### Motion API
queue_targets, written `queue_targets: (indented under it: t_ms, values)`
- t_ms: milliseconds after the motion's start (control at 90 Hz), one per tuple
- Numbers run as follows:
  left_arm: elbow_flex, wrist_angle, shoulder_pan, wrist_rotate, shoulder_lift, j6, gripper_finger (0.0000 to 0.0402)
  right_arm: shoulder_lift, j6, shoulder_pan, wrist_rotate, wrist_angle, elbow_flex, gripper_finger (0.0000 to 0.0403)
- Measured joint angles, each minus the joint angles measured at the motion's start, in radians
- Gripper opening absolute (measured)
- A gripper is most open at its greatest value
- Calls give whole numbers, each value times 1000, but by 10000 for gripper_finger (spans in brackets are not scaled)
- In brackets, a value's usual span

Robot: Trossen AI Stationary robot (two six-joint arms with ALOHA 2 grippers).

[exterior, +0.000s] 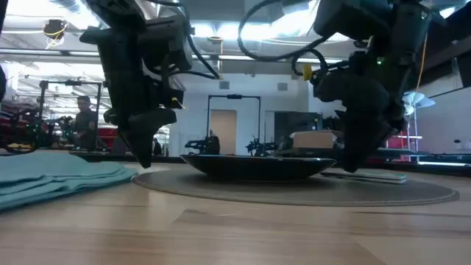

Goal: Set table place
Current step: Put the blue patterned table knife on the brown tablemat to the right of the white patterned plate

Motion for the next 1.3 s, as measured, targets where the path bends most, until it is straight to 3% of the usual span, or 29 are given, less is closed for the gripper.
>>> queue_targets:
  t_ms: [244,433,944,1300]
  values:
    - [0,0,0,0,0,0,0,0,-71,0,-26,-76,55,101]
    - [0,0,0,0,0,0,0,0,-71,0,-80,-163,55,104]
    - [0,3,0,0,0,0,0,9,-48,-1,-94,-232,54,104]
    - [0,4,0,0,0,-4,0,9,19,0,-123,-132,-18,104]
